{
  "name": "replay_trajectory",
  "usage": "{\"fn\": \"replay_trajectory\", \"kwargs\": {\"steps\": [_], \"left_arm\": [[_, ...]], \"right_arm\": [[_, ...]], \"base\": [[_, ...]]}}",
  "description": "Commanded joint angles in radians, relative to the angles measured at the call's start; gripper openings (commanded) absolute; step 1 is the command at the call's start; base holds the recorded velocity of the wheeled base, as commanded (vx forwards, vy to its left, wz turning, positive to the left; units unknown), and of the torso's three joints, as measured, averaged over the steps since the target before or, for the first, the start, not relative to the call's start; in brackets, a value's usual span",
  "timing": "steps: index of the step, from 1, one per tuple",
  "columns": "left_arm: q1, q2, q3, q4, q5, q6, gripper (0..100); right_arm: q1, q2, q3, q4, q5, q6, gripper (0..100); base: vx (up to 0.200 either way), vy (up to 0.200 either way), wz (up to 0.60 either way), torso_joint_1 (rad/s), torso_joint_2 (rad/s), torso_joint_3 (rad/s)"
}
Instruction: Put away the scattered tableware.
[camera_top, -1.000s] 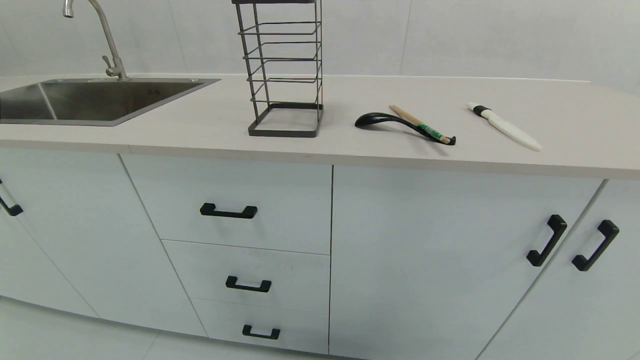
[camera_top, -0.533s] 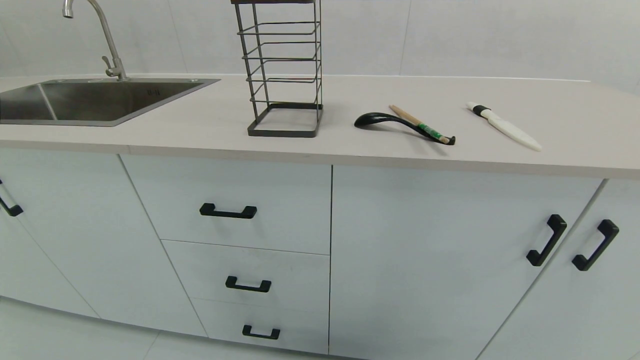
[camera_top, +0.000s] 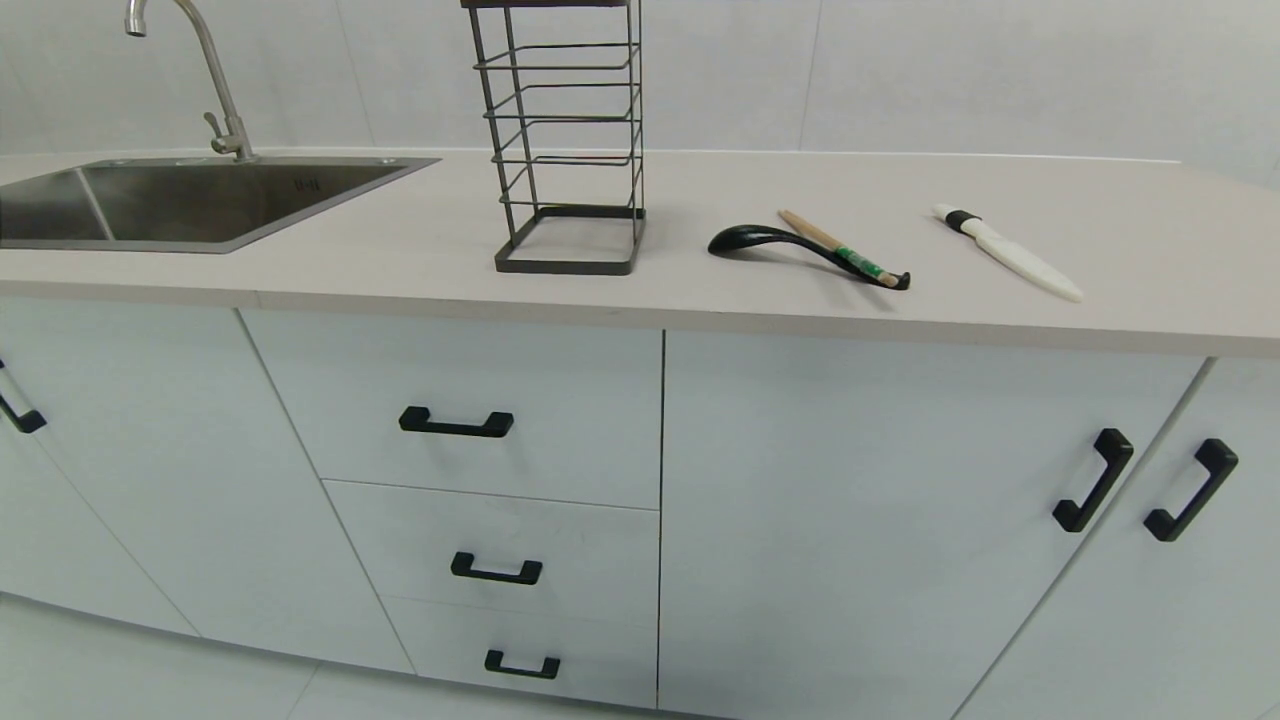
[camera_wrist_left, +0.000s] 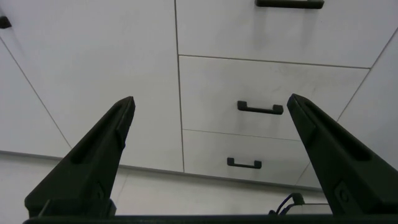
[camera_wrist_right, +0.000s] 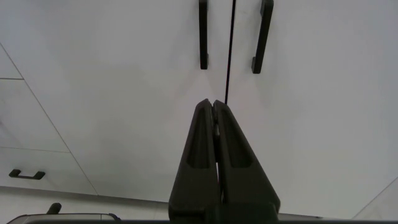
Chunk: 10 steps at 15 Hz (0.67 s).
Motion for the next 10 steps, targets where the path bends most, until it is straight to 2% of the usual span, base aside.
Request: {"fn": "replay_trajectory", "kwargs": {"steps": [1, 2, 3, 4, 5, 6, 7, 8, 10], "left_arm": [[0.000, 0.000, 0.000, -0.002, -0.011, 0.002, 100], [0.000, 0.000, 0.000, -0.009, -0.029, 0.006, 100], [0.014, 0.037, -0.169, -0.187, -0.055, -0.008, 100], [0.034, 0.118, -0.298, -0.221, -0.093, -0.006, 100], [0.039, 0.140, -0.345, -0.212, -0.113, 0.000, 100], [0.037, 0.147, -0.345, -0.201, -0.123, 0.002, 100], [0.037, 0.179, -0.330, -0.166, -0.155, 0.023, 100], [0.029, 0.215, -0.284, -0.146, -0.219, 0.089, 100], [0.029, 0.268, -0.253, -0.146, -0.291, 0.186, 100]], "right_arm": [[0.000, 0.001, 0.000, 0.000, 0.000, 0.000, 0], [0.000, 0.002, 0.000, 0.000, 0.000, 0.000, 0], [0.000, 0.002, 0.000, 0.000, 0.000, 0.000, 0], [0.000, 0.002, 0.000, 0.000, 0.000, 0.000, 0], [0.000, 0.001, 0.000, 0.000, 0.000, 0.000, 0], [0.000, 0.002, 0.000, 0.000, 0.000, 0.000, 0], [0.000, 0.002, 0.000, 0.000, 0.000, 0.000, 0], [0.000, 0.002, 0.000, 0.000, 0.000, 0.000, 0], [0.000, 0.002, 0.000, 0.000, 0.000, 0.000, 0]], "base": [[0.000, 0.000, 0.00, 0.000, 0.00, 0.000], [0.000, 0.000, 0.00, 0.000, 0.00, 0.000], [0.000, 0.000, 0.00, 0.000, 0.00, 0.000], [0.000, 0.000, 0.00, 0.000, 0.00, 0.000], [0.000, 0.000, 0.00, 0.000, 0.00, 0.000], [0.000, 0.000, 0.00, 0.000, 0.00, 0.000], [0.000, 0.000, 0.00, 0.000, 0.00, 0.000], [0.000, 0.000, 0.00, 0.000, 0.00, 0.000], [0.000, 0.000, 0.00, 0.000, 0.00, 0.000]]}}
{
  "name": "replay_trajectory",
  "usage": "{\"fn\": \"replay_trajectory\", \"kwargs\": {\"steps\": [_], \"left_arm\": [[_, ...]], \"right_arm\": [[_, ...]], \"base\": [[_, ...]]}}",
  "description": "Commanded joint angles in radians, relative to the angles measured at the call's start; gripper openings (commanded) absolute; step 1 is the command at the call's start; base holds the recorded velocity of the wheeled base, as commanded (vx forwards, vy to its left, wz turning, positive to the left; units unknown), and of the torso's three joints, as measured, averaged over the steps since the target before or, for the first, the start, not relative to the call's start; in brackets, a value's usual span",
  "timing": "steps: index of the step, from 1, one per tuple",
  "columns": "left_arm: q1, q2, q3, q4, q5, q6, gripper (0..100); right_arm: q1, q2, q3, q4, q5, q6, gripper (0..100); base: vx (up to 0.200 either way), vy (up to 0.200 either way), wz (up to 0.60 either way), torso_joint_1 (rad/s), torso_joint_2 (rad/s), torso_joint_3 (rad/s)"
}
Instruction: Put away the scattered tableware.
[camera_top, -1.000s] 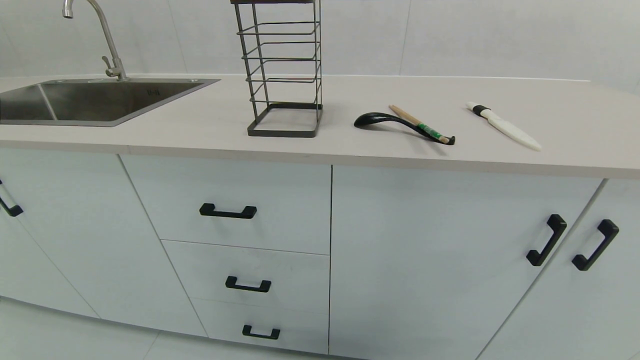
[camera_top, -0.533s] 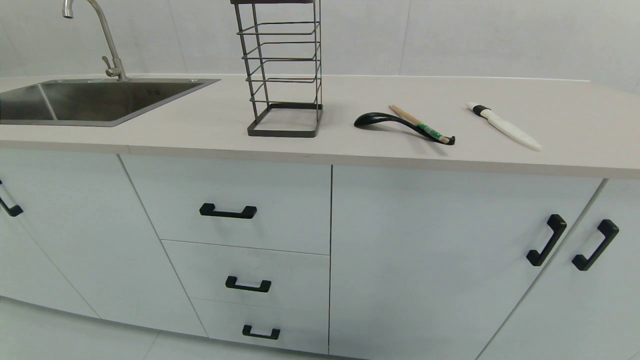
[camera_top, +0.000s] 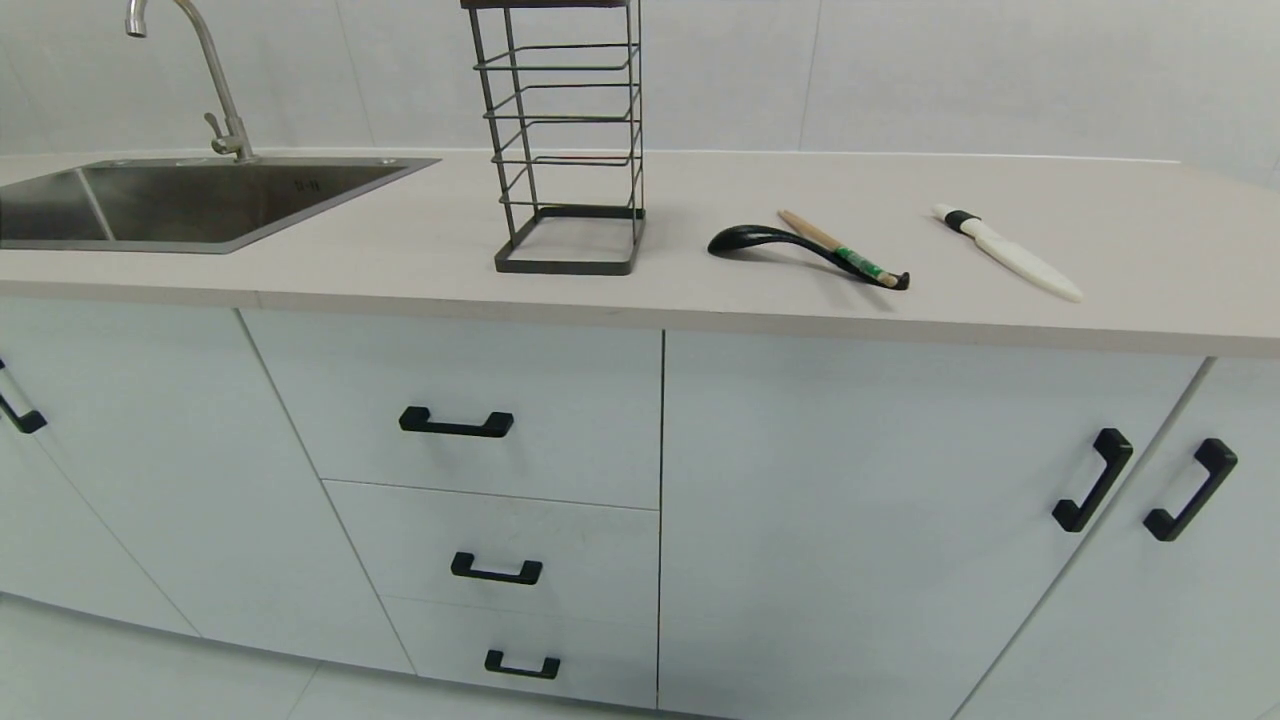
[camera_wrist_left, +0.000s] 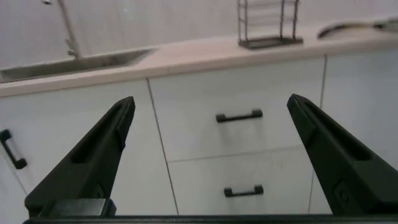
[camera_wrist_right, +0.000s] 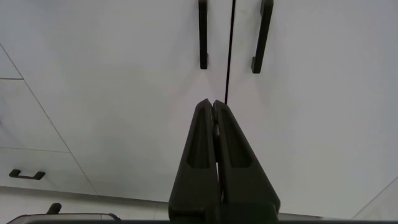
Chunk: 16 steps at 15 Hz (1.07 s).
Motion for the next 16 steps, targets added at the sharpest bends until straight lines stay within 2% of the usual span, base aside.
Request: {"fn": "replay_trajectory", "kwargs": {"steps": [1, 2, 3, 4, 5, 6, 7, 8, 9, 13, 15, 16], "left_arm": [[0.000, 0.151, 0.032, 0.000, -0.104, 0.136, 100], [0.000, 0.208, 0.029, 0.000, -0.158, 0.234, 100], [0.000, 0.325, 0.027, 0.000, -0.215, 0.428, 100], [-0.010, 0.404, 0.027, 0.000, -0.247, 0.543, 100], [-0.052, 0.501, 0.032, 0.000, -0.276, 0.658, 100], [-0.107, 0.590, 0.035, 0.000, -0.276, 0.759, 100], [-0.148, 0.657, 0.035, 0.000, -0.268, 0.816, 100], [-0.181, 0.775, 0.031, -0.007, -0.230, 0.883, 100], [-0.184, 0.854, 0.027, -0.009, -0.204, 0.903, 100], [-0.237, 0.990, 0.015, -0.014, -0.184, 0.943, 100], [-0.309, 1.087, 0.004, -0.014, -0.144, 0.971, 100], [-0.319, 1.108, 0.004, -0.014, -0.138, 0.978, 100]], "right_arm": [[0.000, 0.002, 0.000, 0.000, 0.001, 0.000, 0], [0.000, 0.002, 0.000, 0.000, 0.001, 0.000, 0], [0.000, 0.001, 0.000, 0.000, 0.001, 0.000, 0], [0.000, 0.002, 0.000, 0.000, 0.001, 0.000, 0], [0.000, 0.002, 0.000, 0.000, 0.001, 0.000, 0], [0.000, 0.002, 0.000, 0.000, 0.001, 0.000, 0], [0.000, 0.001, 0.002, 0.000, 0.001, 0.000, 0], [0.000, 0.002, 0.000, 0.000, 0.001, 0.000, 0], [0.000, 0.002, 0.002, 0.000, 0.001, 0.000, 0], [0.000, 0.001, 0.000, 0.000, 0.001, 0.000, 0], [0.000, 0.002, 0.000, 0.000, 0.001, 0.000, 0], [0.000, 0.002, 0.000, 0.000, 0.001, 0.000, 0]], "base": [[0.000, 0.000, 0.00, 0.000, 0.00, 0.000], [0.000, 0.000, 0.00, 0.000, 0.00, 0.000], [0.000, 0.000, 0.00, 0.000, 0.00, 0.000], [0.000, 0.000, 0.00, 0.000, 0.00, 0.000], [0.000, 0.000, 0.00, 0.000, 0.00, 0.000], [0.000, 0.000, 0.00, 0.000, 0.00, 0.000], [0.000, 0.000, 0.00, 0.000, 0.00, 0.000], [0.000, 0.000, 0.00, 0.000, 0.00, 0.000], [0.000, 0.000, 0.00, 0.000, 0.00, 0.000], [0.000, 0.000, 0.00, 0.000, 0.00, 0.000], [0.000, 0.000, 0.00, 0.000, 0.00, 0.000], [0.000, 0.000, 0.00, 0.000, 0.00, 0.000]]}}
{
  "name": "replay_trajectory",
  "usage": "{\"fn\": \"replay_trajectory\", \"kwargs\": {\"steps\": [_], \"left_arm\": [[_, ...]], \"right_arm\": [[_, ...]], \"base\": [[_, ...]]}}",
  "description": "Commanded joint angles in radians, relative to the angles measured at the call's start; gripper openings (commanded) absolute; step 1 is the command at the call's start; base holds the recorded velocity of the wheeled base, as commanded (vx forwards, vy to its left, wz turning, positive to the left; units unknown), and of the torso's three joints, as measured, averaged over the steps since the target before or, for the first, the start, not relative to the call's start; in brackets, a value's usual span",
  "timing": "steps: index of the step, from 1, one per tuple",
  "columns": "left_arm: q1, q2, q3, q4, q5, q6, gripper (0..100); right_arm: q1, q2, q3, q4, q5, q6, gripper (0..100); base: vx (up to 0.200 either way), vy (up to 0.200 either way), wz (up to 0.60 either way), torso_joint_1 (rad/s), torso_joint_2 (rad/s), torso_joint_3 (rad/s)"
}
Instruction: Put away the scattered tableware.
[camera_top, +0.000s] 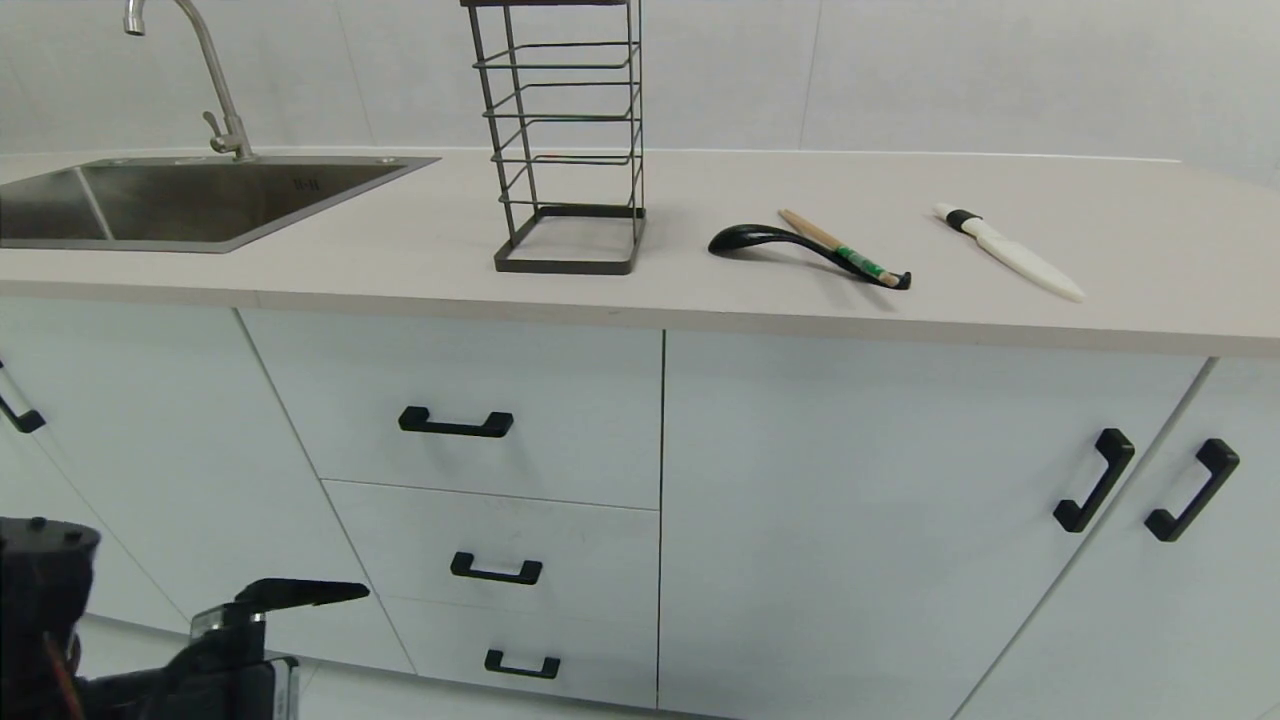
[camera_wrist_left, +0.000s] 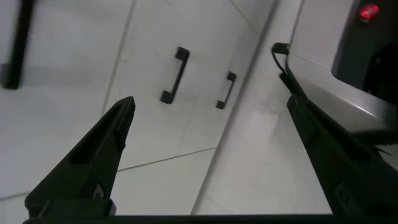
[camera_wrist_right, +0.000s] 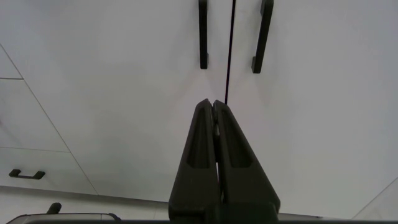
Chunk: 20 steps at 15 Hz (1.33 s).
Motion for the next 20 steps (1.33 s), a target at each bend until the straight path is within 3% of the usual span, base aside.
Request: {"fn": "replay_trajectory", "kwargs": {"steps": [1, 4, 9, 12, 17, 19, 20], "left_arm": [[-0.041, 0.153, -0.006, -0.010, 0.025, 0.037, 100], [-0.044, 0.287, -0.001, -0.070, 0.100, 0.055, 100], [-0.070, 0.577, 0.004, -0.360, 0.106, 0.057, 100], [-0.095, 0.704, 0.004, -0.466, 0.108, 0.057, 100], [-0.095, 0.882, 0.004, -0.685, 0.152, 0.052, 100], [-0.086, 0.965, 0.002, -0.823, 0.180, 0.041, 100], [-0.084, 0.974, 0.002, -0.839, 0.183, 0.040, 100]], "right_arm": [[0.000, 0.002, 0.000, 0.000, 0.000, 0.000, 0], [0.000, 0.002, 0.000, 0.000, 0.000, 0.000, 0], [0.000, 0.002, 0.000, 0.000, 0.000, 0.000, 0], [0.000, 0.002, 0.000, 0.000, 0.000, 0.000, 0], [0.000, 0.002, 0.000, 0.000, 0.000, 0.000, 0], [0.000, 0.002, 0.000, 0.000, 0.000, 0.000, 0], [0.000, 0.002, 0.001, 0.000, 0.000, 0.000, 0]], "base": [[0.000, 0.000, 0.00, 0.000, 0.00, 0.000], [0.000, 0.000, 0.00, 0.000, 0.00, 0.000], [0.000, 0.000, 0.00, 0.000, 0.00, 0.000], [0.000, 0.000, 0.00, 0.000, 0.00, 0.000], [0.000, 0.000, 0.00, 0.000, 0.00, 0.000], [0.000, 0.000, 0.00, 0.000, 0.00, 0.000], [0.000, 0.000, 0.00, 0.000, 0.00, 0.000]]}}
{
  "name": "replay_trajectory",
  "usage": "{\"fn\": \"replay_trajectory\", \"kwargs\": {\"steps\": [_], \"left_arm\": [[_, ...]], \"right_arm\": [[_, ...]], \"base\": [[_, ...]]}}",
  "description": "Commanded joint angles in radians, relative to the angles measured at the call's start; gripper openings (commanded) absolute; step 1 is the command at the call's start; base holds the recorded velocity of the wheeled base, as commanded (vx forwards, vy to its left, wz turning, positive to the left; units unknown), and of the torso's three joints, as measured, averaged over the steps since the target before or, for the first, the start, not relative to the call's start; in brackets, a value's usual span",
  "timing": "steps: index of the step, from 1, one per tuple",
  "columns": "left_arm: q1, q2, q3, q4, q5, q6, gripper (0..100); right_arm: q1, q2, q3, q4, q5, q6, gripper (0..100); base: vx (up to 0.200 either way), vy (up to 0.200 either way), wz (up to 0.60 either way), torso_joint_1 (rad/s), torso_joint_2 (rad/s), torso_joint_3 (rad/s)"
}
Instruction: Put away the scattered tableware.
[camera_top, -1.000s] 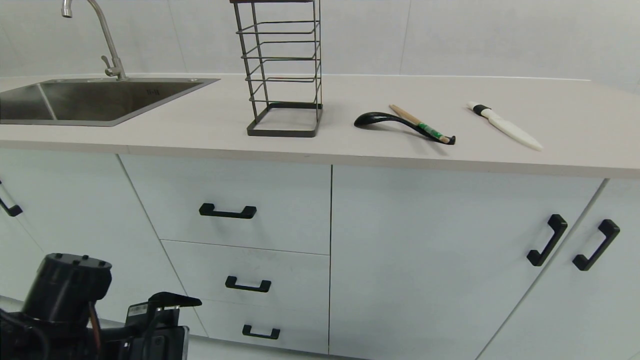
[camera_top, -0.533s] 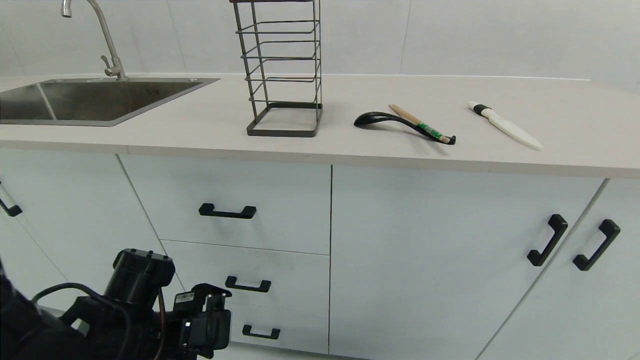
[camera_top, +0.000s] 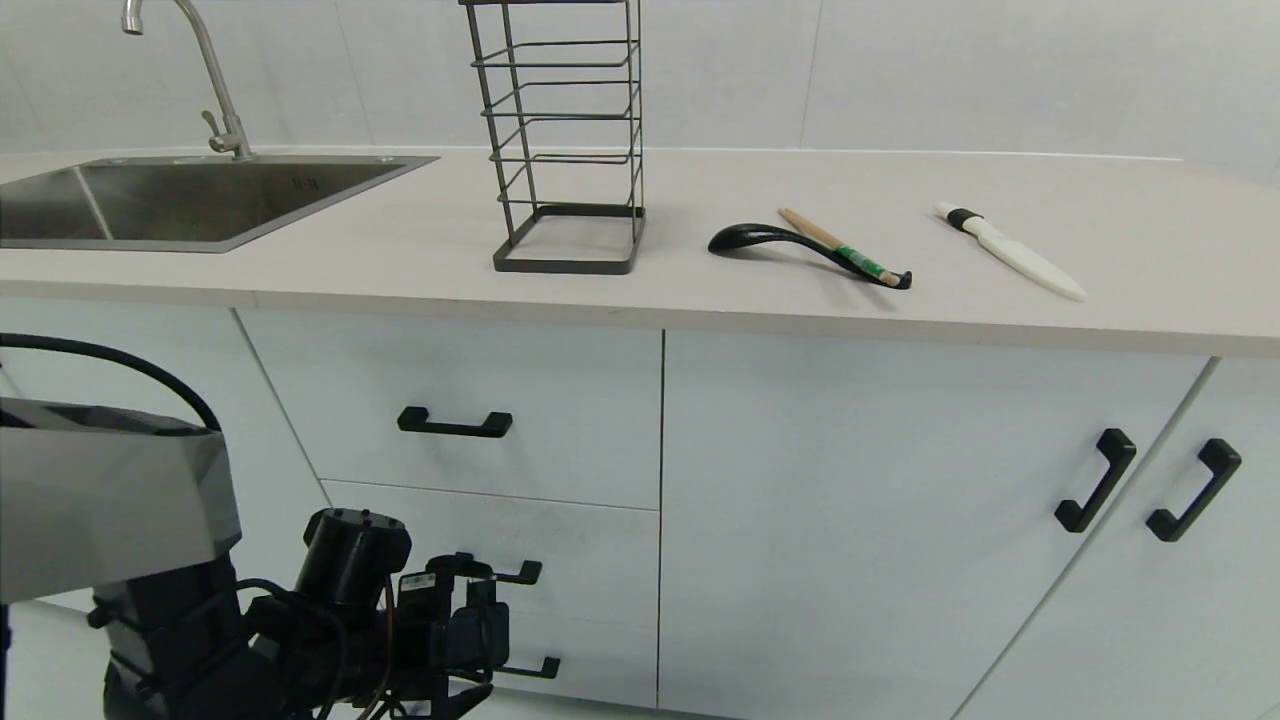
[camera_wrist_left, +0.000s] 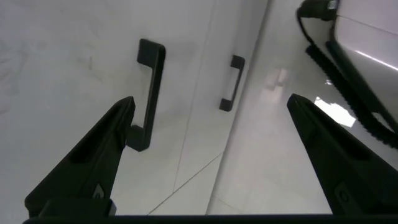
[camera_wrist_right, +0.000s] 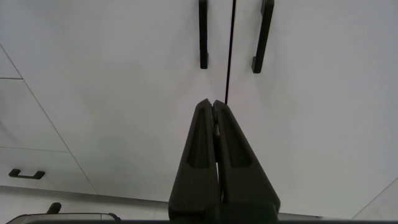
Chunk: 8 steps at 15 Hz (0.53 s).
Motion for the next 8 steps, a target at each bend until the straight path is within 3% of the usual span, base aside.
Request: {"fn": "replay_trajectory", "kwargs": {"steps": [1, 8], "left_arm": [[0.004, 0.084, -0.001, -0.022, 0.006, -0.008, 100], [0.019, 0.138, -0.098, -0.030, 0.015, -0.003, 100]], "right_arm": [[0.000, 0.001, 0.001, 0.000, 0.000, 0.000, 0], [0.000, 0.001, 0.000, 0.000, 0.000, 0.000, 0]], "base": [[0.000, 0.000, 0.00, 0.000, 0.00, 0.000], [0.000, 0.000, 0.00, 0.000, 0.00, 0.000]]}}
